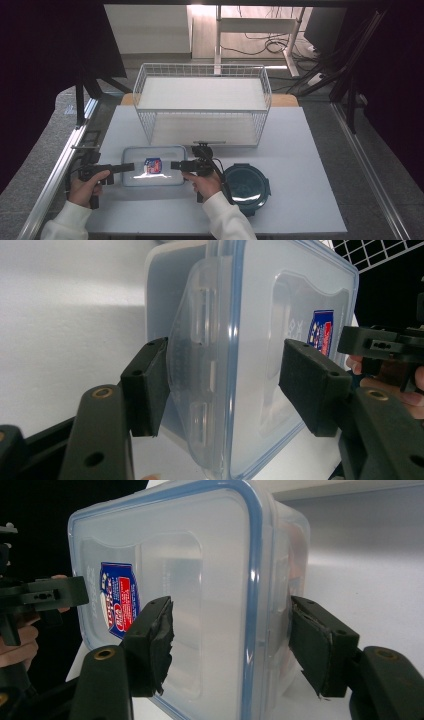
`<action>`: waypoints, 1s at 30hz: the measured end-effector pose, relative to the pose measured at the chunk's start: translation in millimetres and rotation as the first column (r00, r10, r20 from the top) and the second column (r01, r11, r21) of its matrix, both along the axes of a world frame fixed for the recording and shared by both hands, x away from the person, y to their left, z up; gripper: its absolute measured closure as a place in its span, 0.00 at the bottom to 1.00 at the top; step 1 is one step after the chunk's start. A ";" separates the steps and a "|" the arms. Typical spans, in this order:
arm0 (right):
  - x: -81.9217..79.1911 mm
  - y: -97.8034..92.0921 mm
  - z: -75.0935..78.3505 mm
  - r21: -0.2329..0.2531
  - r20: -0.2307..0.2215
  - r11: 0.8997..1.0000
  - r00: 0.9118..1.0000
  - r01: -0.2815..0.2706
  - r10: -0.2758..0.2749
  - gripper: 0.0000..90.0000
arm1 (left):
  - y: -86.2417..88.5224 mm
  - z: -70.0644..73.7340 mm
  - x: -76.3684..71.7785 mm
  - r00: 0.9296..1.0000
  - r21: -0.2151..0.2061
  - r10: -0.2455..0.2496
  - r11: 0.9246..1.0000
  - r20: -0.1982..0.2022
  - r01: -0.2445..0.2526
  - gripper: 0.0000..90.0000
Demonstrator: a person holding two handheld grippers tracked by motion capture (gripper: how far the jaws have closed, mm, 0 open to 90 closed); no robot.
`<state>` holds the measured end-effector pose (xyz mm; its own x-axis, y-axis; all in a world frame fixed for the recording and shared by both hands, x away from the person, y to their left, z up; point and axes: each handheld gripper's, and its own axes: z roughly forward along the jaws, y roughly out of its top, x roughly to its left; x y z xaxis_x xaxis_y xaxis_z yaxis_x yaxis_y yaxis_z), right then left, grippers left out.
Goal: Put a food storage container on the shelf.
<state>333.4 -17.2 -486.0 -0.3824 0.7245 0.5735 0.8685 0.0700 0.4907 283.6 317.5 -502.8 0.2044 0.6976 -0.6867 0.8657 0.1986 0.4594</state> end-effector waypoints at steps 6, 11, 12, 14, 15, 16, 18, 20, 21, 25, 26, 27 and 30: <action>-1.9 -0.2 2.3 -0.002 0.020 1.000 1.000 -0.006 0.006 0.40 | 0.0 6.0 -0.7 1.000 0.005 0.002 1.000 0.016 -0.002 0.44; -4.6 -2.3 9.6 -0.001 0.043 1.000 0.999 -0.001 0.001 0.40 | -2.1 12.3 -0.8 0.999 0.000 -0.006 1.000 0.031 0.006 0.44; -6.0 -4.3 13.7 -0.004 0.055 1.000 0.998 0.000 0.000 0.40 | -3.0 13.7 -1.0 0.999 -0.002 -0.009 1.000 0.035 0.009 0.44; -7.5 -6.8 18.3 -0.008 0.063 1.000 0.998 0.004 -0.003 0.40 | -6.9 18.4 -1.4 0.999 -0.006 -0.012 1.000 0.045 0.012 0.44; -7.5 -6.8 18.3 -0.008 0.063 1.000 0.998 0.004 -0.003 0.40 | -6.9 18.4 -1.4 0.999 -0.006 -0.012 1.000 0.045 0.012 0.44; -7.8 -8.2 20.0 -0.009 0.068 1.000 0.998 0.004 -0.003 0.40 | -9.0 21.0 -1.4 0.999 -0.006 -0.016 1.000 0.051 0.016 0.44; -9.5 -14.6 28.6 -0.011 0.084 1.000 0.996 0.009 -0.008 0.40 | -14.9 27.9 0.0 0.998 -0.009 -0.025 1.000 0.065 0.026 0.44; -10.4 -16.9 31.8 -0.012 0.089 1.000 0.996 0.013 -0.012 0.40 | -18.4 32.2 0.8 0.997 -0.008 -0.031 0.999 0.075 0.032 0.44; -11.3 -20.7 36.4 -0.013 0.100 1.000 0.995 0.014 -0.013 0.40 | -20.2 34.5 1.2 0.996 -0.008 -0.033 0.999 0.080 0.034 0.44; -12.5 -29.6 46.9 -0.008 0.121 1.000 0.992 0.023 -0.022 0.40 | -29.2 46.8 3.9 0.994 0.000 -0.044 0.999 0.103 0.044 0.45; -12.9 -34.6 52.7 -0.007 0.133 1.000 0.991 0.028 -0.027 0.40 | -33.9 53.1 6.2 0.993 0.002 -0.049 0.999 0.111 0.049 0.44; -12.9 -34.6 52.7 -0.007 0.133 1.000 0.991 0.028 -0.027 0.40 | -33.9 53.1 6.2 0.993 0.002 -0.049 0.999 0.111 0.049 0.44; -11.7 -42.1 61.2 -0.001 0.145 0.999 0.989 0.041 -0.040 0.40 | -41.8 63.1 10.6 0.991 0.008 -0.054 0.999 0.124 0.054 0.44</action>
<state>321.7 -59.4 -424.8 -0.4314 0.7432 0.5114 0.7905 0.0383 0.6113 294.1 275.7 -439.7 0.3253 0.6860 -0.6508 0.8116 0.1507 0.5645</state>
